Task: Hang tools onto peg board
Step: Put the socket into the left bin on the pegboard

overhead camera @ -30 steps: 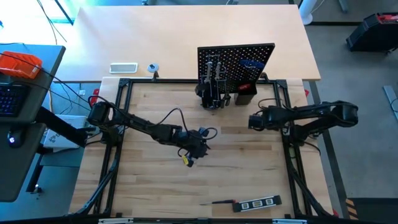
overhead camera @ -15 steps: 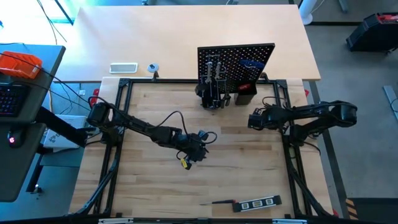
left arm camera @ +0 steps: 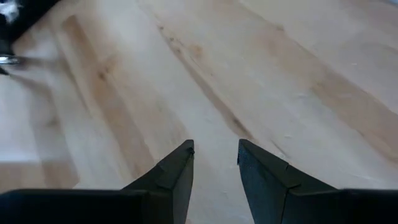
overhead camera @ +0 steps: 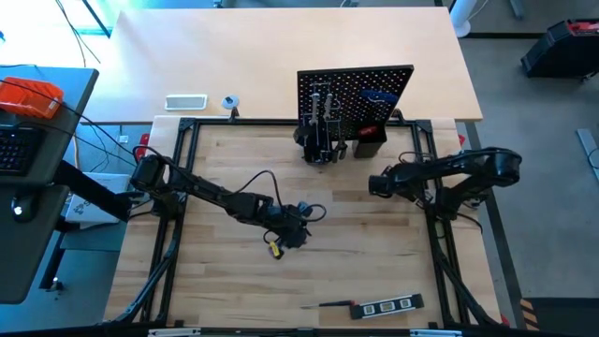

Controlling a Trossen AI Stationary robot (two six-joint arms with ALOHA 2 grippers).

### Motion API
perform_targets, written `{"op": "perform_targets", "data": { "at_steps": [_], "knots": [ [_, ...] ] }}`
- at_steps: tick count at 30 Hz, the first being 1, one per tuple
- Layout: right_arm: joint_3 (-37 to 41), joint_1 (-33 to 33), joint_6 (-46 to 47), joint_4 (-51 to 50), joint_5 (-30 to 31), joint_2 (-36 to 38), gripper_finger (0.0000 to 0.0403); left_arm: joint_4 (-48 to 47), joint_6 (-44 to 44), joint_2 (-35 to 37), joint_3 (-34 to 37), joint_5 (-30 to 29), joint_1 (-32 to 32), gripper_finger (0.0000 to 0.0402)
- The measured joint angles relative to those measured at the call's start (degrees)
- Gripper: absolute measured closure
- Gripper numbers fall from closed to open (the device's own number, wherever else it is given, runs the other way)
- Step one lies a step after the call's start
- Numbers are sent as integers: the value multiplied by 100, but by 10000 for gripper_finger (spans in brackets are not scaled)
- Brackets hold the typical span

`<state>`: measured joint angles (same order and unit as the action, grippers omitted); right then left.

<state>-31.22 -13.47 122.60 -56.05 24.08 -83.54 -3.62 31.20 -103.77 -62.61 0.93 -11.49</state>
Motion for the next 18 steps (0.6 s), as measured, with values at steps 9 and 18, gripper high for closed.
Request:
{"op": "perform_targets", "data": {
  "at_steps": [9, 18],
  "knots": [
    [-62, 21, -294, 306, 33, -325, 258, -222, 120, 0, 2, 172, 2, 282],
    [-131, 177, -745, 435, 145, -333, 354, -274, 104, 0, 4, 171, 9, 282]
  ]
}}
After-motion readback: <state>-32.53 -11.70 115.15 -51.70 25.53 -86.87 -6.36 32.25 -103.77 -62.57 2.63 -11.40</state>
